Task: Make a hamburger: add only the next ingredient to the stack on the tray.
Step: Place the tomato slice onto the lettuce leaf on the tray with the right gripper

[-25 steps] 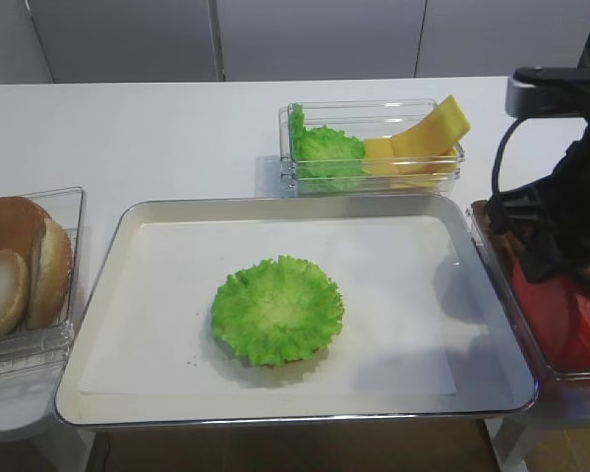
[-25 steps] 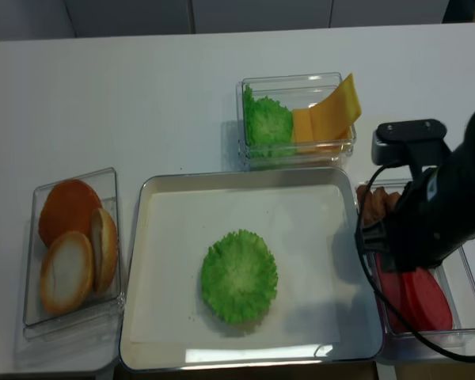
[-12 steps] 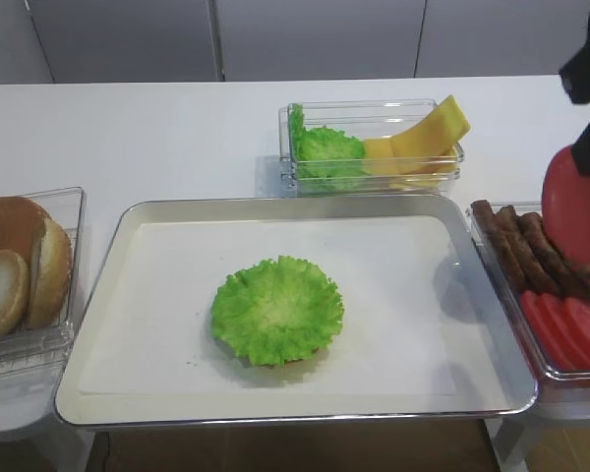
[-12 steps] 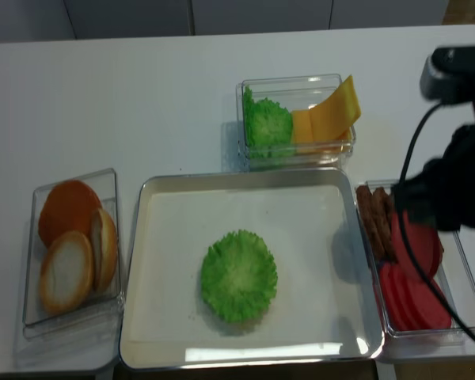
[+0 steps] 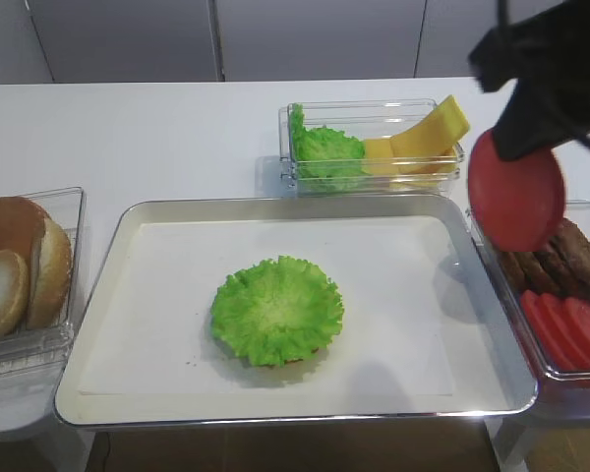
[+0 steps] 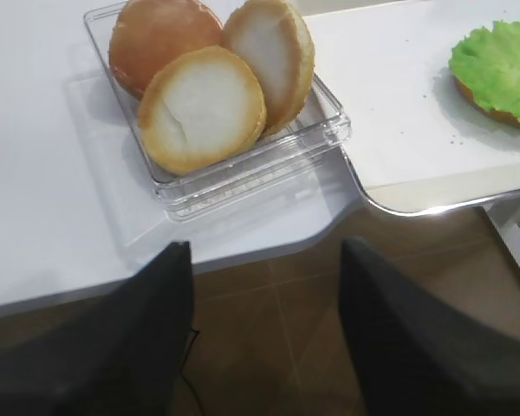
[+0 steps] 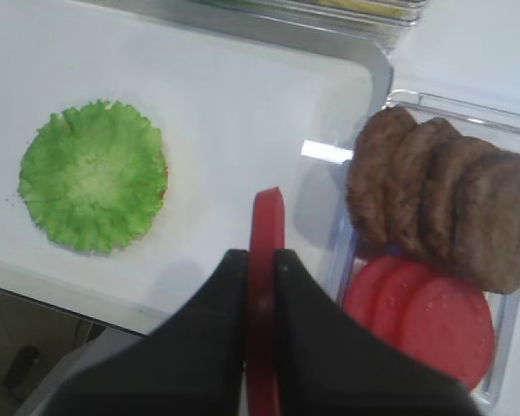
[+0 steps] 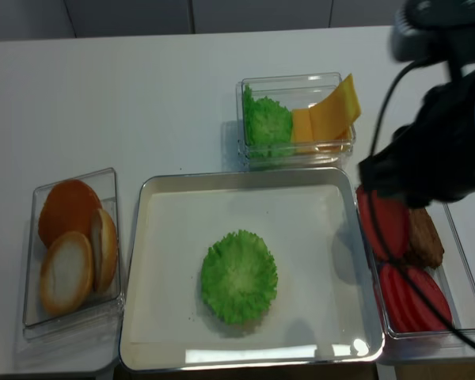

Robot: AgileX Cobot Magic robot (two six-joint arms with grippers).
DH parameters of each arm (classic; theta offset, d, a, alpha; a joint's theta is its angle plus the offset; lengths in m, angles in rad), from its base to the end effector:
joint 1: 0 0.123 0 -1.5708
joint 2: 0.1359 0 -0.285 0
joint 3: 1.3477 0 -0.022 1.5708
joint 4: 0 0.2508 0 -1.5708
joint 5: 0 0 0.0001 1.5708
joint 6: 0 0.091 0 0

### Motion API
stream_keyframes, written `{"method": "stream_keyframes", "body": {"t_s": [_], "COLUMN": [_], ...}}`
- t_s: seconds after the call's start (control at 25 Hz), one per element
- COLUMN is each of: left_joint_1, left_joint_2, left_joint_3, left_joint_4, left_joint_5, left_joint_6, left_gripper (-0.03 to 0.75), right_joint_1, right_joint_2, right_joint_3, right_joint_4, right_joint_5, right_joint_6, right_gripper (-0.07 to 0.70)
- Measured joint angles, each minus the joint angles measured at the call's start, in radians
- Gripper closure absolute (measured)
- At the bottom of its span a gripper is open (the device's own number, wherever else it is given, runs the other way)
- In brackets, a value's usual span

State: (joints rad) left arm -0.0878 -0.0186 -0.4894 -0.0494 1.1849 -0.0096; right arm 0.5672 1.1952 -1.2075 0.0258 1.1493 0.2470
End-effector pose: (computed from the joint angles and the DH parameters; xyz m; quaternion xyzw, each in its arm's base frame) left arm -0.0125 -0.0031 0.2646 0.0370 0.8810 -0.0475 0.4692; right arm 0.1885 0.1226 0.3677 -0.1520 0.9542 0.1137 0.2315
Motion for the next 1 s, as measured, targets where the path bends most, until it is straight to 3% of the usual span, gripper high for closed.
{"method": "stream_keyframes", "body": {"t_s": [0.24, 0.4, 0.6, 1.0], "left_joint_1": [0.000, 0.000, 0.000, 0.000], "left_joint_2": [0.000, 0.000, 0.000, 0.000], "left_joint_3": [0.000, 0.000, 0.000, 0.000], "left_joint_4": [0.000, 0.000, 0.000, 0.000], "left_joint_5": [0.000, 0.000, 0.000, 0.000], "left_joint_6": [0.000, 0.000, 0.000, 0.000], "left_gripper": [0.314, 0.314, 0.314, 0.314], "right_joint_1": [0.216, 0.292, 0.335, 0.347], "right_joint_2": [0.145, 0.254, 0.356, 0.411], "right_joint_3": [0.000, 0.000, 0.000, -0.011], "right_joint_4": [-0.138, -0.161, -0.215, -0.314], "right_joint_5": [-0.114, -0.218, -0.310, -0.363], "right_joint_6": [0.135, 0.165, 0.173, 0.179], "right_gripper": [0.561, 0.561, 0.561, 0.562]}}
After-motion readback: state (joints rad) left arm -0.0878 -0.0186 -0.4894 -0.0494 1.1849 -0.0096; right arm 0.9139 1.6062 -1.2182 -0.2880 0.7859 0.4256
